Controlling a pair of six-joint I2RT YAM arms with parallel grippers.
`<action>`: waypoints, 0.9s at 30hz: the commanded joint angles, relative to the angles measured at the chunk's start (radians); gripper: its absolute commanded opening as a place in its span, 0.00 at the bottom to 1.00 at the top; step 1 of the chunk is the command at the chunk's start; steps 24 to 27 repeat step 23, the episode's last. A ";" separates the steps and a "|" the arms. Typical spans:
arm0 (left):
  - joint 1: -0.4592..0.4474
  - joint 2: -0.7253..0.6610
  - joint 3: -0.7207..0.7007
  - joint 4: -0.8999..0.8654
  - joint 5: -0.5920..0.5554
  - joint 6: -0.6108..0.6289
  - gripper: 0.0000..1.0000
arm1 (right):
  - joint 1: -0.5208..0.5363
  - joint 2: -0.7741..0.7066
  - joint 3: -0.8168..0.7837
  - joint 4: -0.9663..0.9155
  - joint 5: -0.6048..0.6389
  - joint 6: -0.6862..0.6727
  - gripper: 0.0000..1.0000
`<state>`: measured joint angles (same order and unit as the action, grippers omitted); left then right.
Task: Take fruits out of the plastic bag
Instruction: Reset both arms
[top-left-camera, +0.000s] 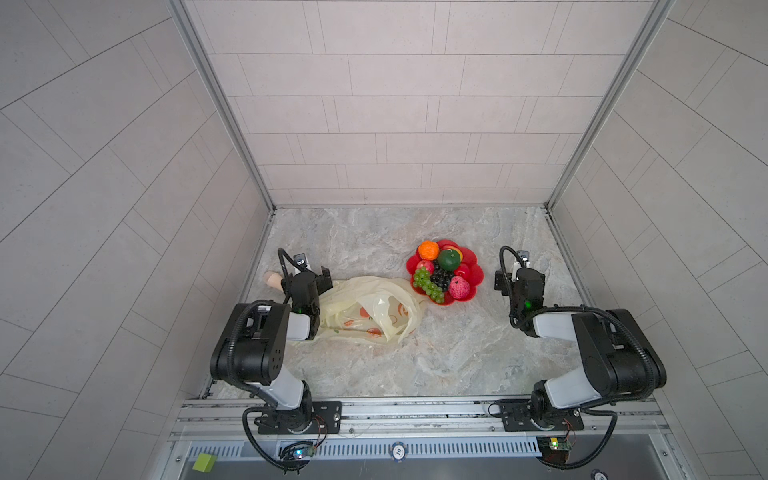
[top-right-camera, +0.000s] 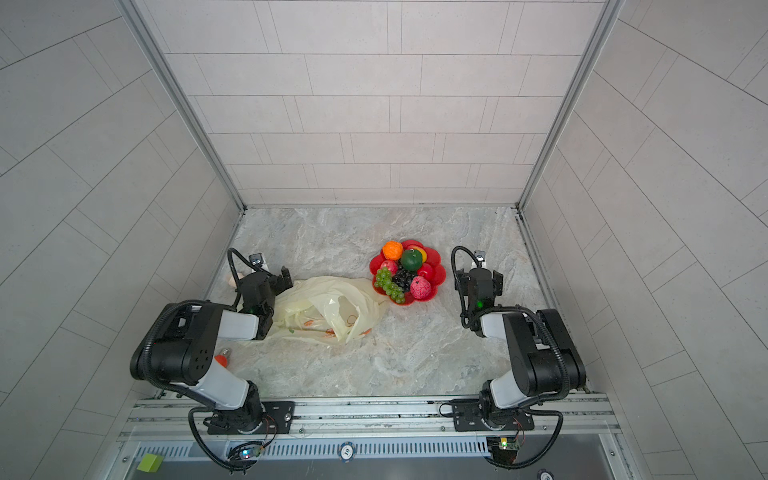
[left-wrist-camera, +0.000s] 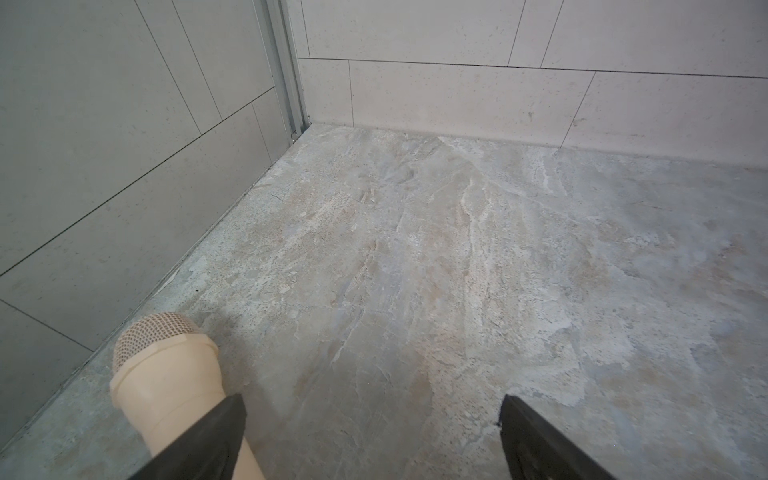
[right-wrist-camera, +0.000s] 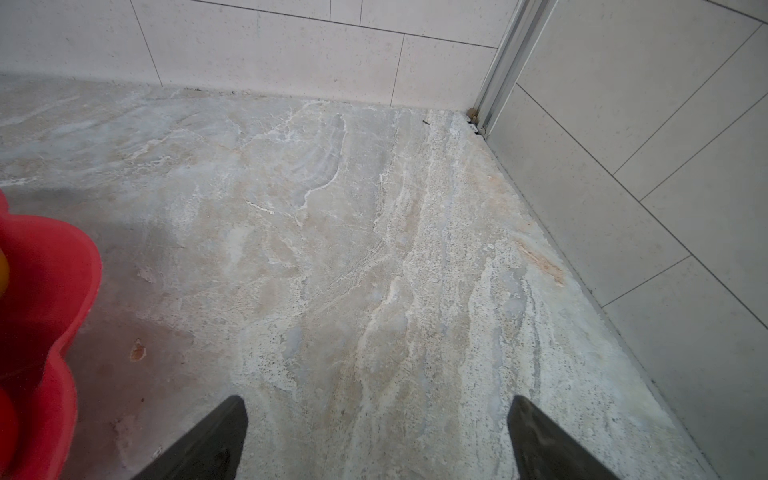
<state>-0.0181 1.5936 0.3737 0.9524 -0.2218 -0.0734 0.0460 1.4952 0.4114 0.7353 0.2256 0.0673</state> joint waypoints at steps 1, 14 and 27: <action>-0.005 -0.006 -0.002 0.022 -0.005 0.011 1.00 | 0.005 0.013 0.017 -0.008 0.016 0.007 1.00; -0.005 -0.003 0.013 0.000 0.034 0.024 1.00 | 0.006 0.013 0.017 -0.009 0.015 0.007 1.00; -0.006 -0.007 0.008 0.002 0.030 0.026 1.00 | 0.005 0.013 0.017 -0.008 0.015 0.007 1.00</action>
